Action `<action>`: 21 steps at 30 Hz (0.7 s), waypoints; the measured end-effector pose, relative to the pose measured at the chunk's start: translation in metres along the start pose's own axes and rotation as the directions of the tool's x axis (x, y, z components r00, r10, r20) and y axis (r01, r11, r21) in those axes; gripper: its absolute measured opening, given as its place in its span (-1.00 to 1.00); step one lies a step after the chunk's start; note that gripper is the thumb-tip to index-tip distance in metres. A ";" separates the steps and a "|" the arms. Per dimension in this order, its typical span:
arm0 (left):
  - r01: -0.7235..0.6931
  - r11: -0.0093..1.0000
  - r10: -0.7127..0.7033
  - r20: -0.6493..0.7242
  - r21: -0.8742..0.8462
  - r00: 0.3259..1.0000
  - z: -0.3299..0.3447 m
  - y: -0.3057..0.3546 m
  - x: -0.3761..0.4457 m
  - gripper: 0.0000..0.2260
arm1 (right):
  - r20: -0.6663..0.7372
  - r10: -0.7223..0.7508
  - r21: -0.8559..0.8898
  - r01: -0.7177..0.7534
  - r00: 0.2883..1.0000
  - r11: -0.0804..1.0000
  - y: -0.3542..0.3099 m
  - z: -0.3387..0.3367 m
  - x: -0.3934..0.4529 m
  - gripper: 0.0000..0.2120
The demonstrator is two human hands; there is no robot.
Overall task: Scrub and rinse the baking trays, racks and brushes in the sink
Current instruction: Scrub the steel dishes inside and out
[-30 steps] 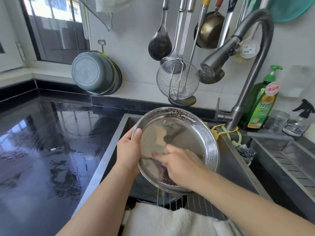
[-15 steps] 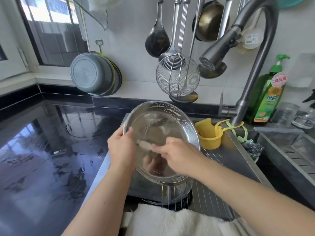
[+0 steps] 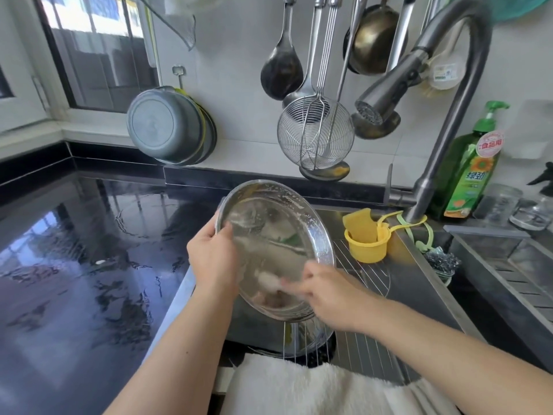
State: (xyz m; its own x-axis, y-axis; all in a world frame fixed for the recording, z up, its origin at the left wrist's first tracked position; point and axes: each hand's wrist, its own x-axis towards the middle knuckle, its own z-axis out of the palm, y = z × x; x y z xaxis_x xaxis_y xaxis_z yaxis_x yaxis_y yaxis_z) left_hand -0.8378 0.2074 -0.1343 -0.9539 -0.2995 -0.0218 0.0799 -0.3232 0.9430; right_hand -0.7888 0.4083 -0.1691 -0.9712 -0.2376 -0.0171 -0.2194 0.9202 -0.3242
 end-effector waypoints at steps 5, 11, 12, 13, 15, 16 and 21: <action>0.033 0.999 -0.033 0.055 0.013 0.998 0.002 -0.006 0.002 -0.64 | -0.126 0.057 -0.007 -0.058 0.990 0.998 0.014 -0.020 0.007 -0.49; 0.095 0.995 -0.095 0.043 0.010 0.995 0.002 -0.007 0.003 -0.70 | 0.003 -0.140 -0.060 0.140 0.990 0.988 -0.017 0.001 -0.008 -0.78; 0.105 0.994 -0.106 0.039 0.014 0.994 0.002 -0.006 0.003 -0.71 | -0.044 -0.086 -0.063 0.083 0.995 0.995 -0.014 -0.007 -0.005 -0.79; 0.120 0.993 -0.120 0.039 0.003 0.992 0.003 -0.007 0.002 -0.70 | -0.128 0.025 -0.051 -0.032 0.991 0.998 -0.005 -0.016 0.003 -0.83; 0.144 0.989 -0.143 0.033 -0.038 0.989 0.001 -0.007 0.002 -0.65 | -0.217 0.160 0.009 -0.162 0.963 0.987 0.000 -0.030 0.008 -0.82; 0.147 0.988 -0.146 0.027 -0.042 0.989 0.001 -0.008 0.002 -0.64 | -0.186 0.166 0.018 -0.166 0.968 0.986 -0.004 -0.030 0.005 -0.80; 0.145 0.985 -0.148 -0.018 -0.093 0.989 0.001 -0.009 0.006 -0.68 | -0.127 0.005 -0.064 -0.013 0.992 0.998 -0.017 -0.016 -0.010 -0.76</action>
State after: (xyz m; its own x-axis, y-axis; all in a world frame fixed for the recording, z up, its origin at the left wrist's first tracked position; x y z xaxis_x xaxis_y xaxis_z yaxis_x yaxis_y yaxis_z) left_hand -0.8451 0.2096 -0.1427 -0.9499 -0.2644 -0.1667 -0.0332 -0.4450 0.8949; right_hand -0.7767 0.3997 -0.1484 -0.9762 -0.1915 0.1020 -0.2121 0.9414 -0.2623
